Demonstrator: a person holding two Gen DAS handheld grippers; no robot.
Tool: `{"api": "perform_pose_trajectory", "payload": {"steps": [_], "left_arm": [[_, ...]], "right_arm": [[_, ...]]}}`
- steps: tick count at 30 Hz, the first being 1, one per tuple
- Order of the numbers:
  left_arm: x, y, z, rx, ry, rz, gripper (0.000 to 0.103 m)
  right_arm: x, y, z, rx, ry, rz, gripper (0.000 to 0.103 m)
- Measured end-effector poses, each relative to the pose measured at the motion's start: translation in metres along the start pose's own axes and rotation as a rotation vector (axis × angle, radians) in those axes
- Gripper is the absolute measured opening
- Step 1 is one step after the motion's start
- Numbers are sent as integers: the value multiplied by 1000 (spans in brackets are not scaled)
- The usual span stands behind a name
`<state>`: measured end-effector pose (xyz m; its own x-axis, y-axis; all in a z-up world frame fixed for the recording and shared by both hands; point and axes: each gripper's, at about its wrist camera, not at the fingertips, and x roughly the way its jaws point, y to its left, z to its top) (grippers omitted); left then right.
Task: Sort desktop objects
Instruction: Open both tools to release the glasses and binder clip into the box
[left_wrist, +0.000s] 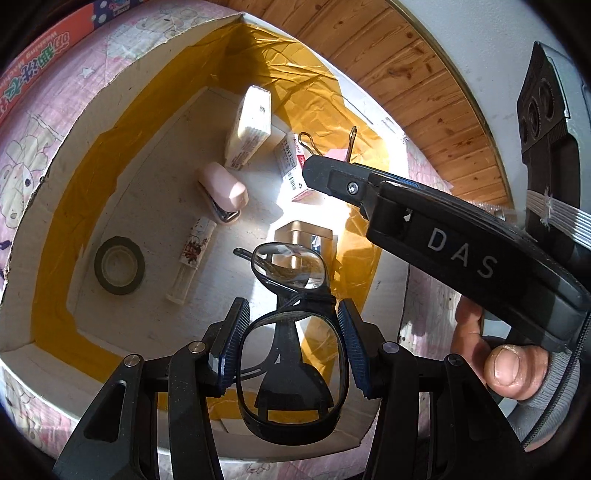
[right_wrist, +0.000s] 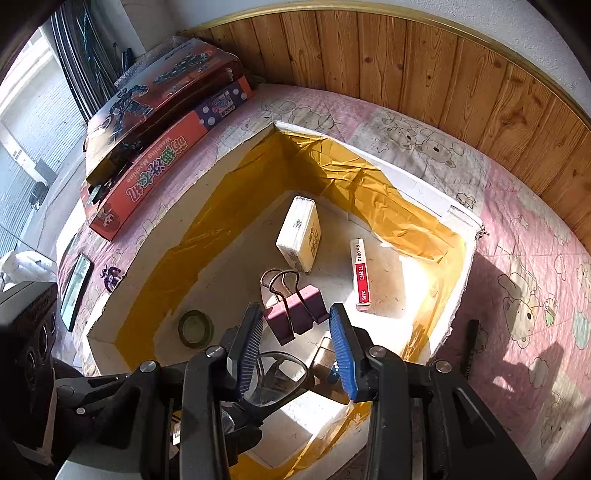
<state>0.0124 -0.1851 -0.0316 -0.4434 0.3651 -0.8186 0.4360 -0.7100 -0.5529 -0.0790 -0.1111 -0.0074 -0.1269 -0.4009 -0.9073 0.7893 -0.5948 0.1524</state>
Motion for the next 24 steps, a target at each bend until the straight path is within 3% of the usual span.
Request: {"api": "perform_pose_trajectory", "payload": {"steps": [3,16,24], "left_arm": [[3,0,4,-3,26,-30,52],[19,6,11,19,148,-17,51],[20,9,12,27,148,20,53]], "right_arm": [[14,-3,5,22,37,10,39],[53,-6,22,15,164,-6,39],[66,-6,26,0,182,-64,40]]}}
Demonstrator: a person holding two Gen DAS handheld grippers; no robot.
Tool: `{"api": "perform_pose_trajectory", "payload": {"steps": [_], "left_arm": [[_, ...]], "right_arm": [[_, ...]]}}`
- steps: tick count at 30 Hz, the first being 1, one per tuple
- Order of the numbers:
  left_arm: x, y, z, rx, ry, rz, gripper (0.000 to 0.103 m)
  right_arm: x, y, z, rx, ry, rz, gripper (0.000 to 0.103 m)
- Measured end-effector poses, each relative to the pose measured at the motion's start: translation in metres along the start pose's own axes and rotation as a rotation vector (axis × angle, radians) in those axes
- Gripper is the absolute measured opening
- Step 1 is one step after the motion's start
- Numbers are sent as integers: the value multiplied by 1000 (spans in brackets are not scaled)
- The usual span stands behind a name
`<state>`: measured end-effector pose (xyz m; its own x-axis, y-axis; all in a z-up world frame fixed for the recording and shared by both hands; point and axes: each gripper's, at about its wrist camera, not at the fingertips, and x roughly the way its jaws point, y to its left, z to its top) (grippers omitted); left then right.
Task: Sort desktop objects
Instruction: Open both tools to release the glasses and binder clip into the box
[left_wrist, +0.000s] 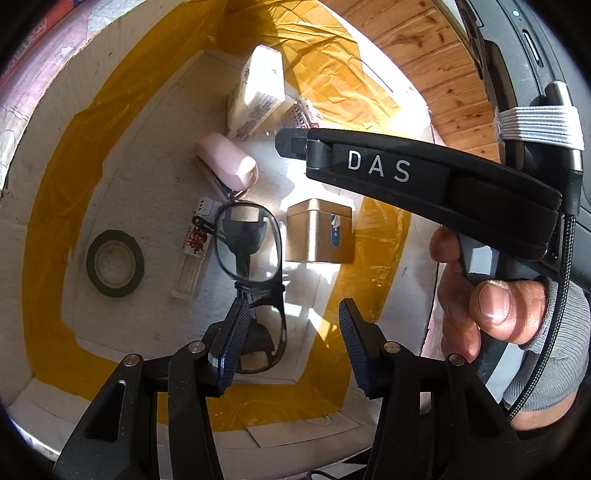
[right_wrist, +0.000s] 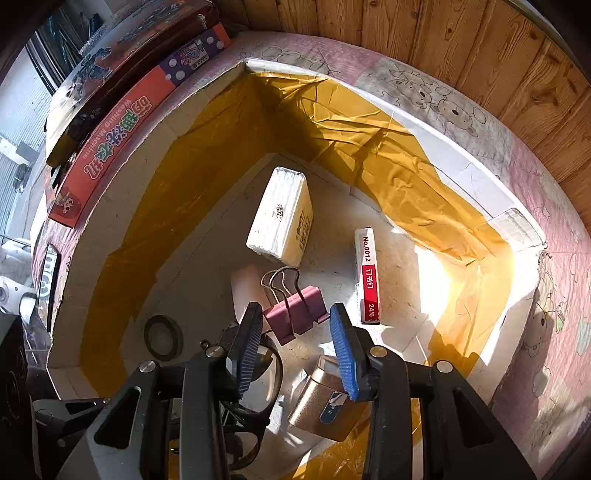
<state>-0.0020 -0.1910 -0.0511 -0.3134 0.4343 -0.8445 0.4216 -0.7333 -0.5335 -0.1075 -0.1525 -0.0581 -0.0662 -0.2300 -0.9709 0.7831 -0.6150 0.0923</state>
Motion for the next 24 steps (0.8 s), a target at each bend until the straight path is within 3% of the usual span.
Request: {"api": "perform_pose_trajectory", "payload": {"steps": [5,14,19,24], "left_arm": [[-9,-2,-4,11,-9,5,54],[-30,-7,-25,42,-45,47,54],[-48,-16,-38,95,-97,104,54],[-64,-30,-52,193,-207,228,54]], "right_arm": [[-4,-5,-3,19,-8,-5,48],[-23,-7,-22,11,-5,19,50],[-39,-4,-39,-22,-14,11,50],[-60,1,-58,-58,-43,-8,53]]}}
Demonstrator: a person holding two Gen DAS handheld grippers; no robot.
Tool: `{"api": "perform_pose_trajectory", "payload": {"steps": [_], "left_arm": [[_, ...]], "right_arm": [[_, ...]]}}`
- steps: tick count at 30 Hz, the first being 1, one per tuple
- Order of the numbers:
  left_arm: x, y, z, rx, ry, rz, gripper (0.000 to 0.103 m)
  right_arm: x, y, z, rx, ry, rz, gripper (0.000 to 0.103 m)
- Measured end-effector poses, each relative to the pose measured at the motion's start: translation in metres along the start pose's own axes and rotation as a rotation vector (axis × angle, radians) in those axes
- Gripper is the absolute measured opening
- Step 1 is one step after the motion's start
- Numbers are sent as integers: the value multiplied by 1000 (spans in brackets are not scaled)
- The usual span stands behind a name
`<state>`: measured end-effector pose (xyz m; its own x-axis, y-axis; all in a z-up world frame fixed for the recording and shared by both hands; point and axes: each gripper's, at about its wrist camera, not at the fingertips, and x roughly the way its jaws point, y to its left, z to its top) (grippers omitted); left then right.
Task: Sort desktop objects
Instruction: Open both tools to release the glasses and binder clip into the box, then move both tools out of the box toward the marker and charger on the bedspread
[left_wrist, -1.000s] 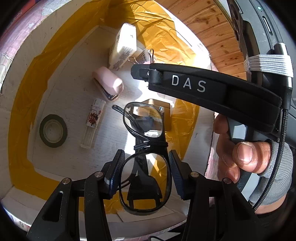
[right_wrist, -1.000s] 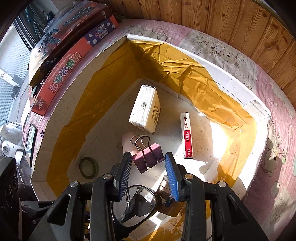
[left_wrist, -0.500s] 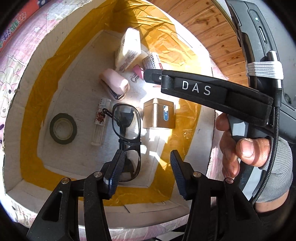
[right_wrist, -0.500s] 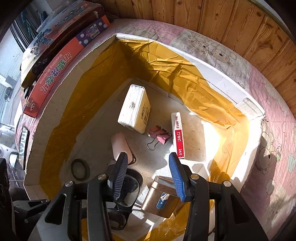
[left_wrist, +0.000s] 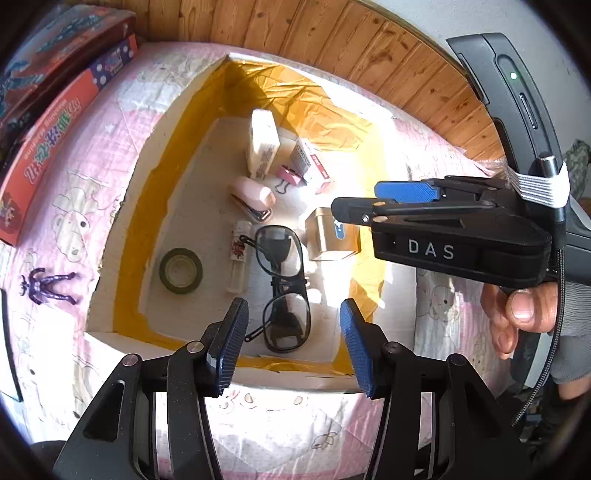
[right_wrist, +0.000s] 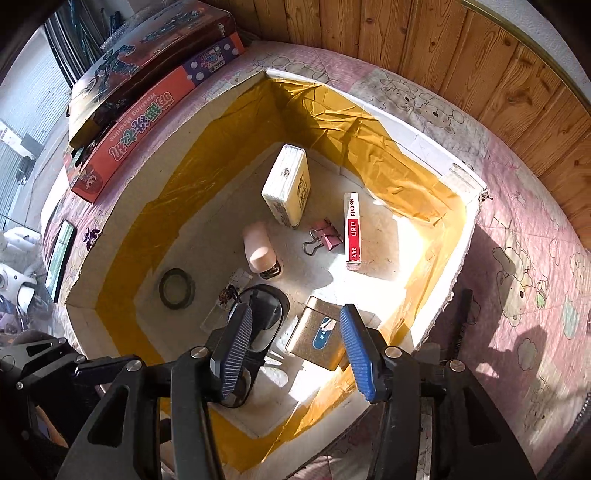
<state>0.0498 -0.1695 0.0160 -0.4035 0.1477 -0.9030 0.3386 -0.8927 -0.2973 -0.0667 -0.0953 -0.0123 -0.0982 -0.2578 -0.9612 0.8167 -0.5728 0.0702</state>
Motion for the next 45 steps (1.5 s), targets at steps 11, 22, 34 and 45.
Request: {"api": "perform_pose_trajectory", "payload": {"steps": [11,22,34,45], "left_arm": [[-38,-14,-22,104,-115,121,54],[-65,-48,-54,248,-280,233,54],[-57,-82,-70,292,-312,188,54],[-18,-129,-64,315,-238,72,54]], "right_arm": [[-52,20,-49,-101,-135,-43,56],[-86,32,-95,-141,-300,-97,58],[-97,9,-138,-55,-434,-80,61],[-93,-59,-188,158,-516,-12,61]]}}
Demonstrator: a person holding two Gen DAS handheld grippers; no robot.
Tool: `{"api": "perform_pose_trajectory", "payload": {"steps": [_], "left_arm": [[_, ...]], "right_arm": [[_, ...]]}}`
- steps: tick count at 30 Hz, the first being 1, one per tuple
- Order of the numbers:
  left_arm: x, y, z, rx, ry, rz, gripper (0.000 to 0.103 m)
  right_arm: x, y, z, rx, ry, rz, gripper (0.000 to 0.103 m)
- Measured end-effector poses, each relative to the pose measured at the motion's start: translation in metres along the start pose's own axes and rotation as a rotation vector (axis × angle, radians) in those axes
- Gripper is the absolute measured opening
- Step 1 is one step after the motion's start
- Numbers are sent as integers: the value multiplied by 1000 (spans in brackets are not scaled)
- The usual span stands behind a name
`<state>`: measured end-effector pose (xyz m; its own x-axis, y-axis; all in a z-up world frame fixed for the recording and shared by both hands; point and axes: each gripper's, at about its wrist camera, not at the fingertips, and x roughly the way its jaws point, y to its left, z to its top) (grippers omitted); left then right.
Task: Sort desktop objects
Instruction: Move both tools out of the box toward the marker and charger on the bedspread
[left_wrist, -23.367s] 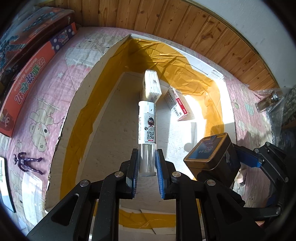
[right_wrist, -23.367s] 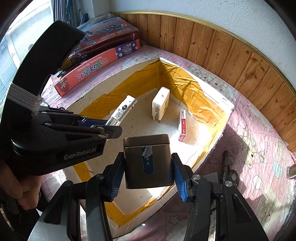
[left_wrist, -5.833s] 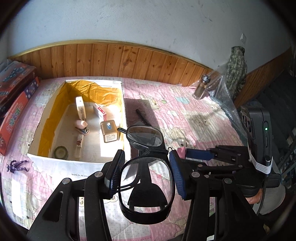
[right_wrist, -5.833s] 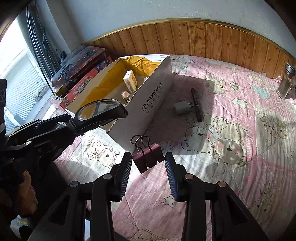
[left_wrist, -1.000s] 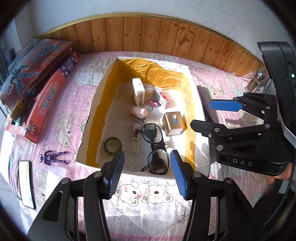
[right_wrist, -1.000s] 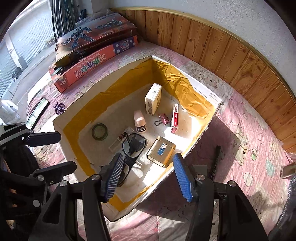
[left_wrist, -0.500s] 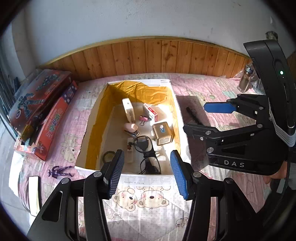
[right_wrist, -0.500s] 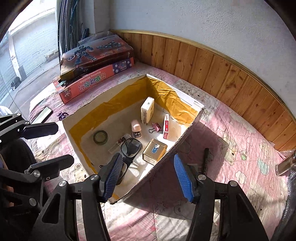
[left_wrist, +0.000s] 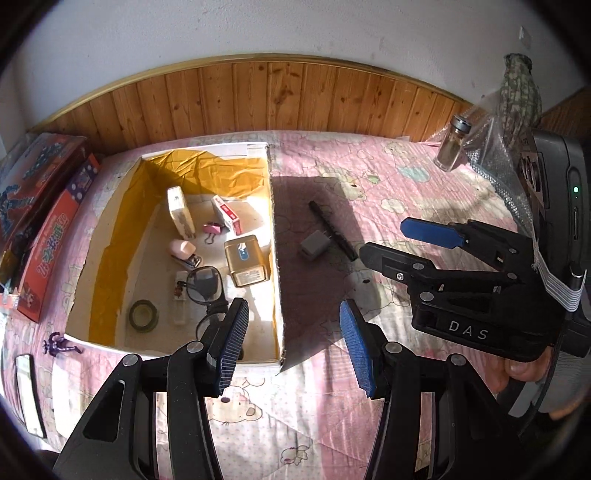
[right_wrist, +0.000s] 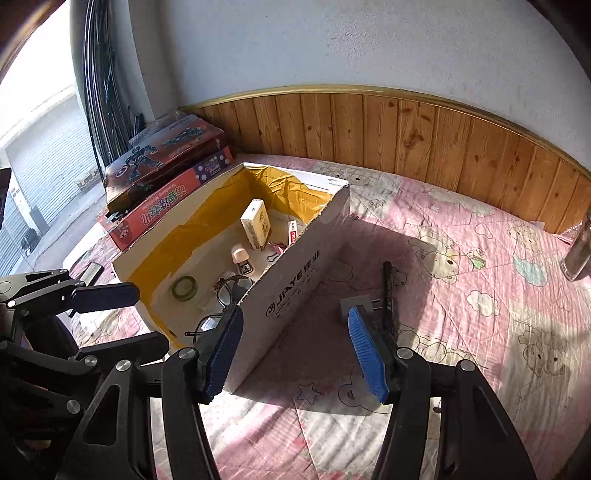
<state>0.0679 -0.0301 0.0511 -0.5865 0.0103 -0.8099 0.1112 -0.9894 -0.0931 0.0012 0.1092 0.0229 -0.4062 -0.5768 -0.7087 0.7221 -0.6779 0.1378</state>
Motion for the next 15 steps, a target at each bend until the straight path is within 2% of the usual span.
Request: {"api": "perform_pose_trajectory", "payload": {"steps": [3,7,9,12,15], "left_arm": [[18,-11,8,-10,34,-36,54],[50,-26,19,13,84,-51,54],[69,-31,24,11,121,-51,54],[96,-33,30,-2,170,-51,54],[115,-39,35,20,205,-42,54]], "right_arm": [[4,-27,-12,73,12,-16,61],[19,-62,-28,163,58,-73,62],[31,-75,-32,185,84,-71,62],[56,-83,-24,154,131,-66,61],[89,-87,-11,81,175,-87,49]]}}
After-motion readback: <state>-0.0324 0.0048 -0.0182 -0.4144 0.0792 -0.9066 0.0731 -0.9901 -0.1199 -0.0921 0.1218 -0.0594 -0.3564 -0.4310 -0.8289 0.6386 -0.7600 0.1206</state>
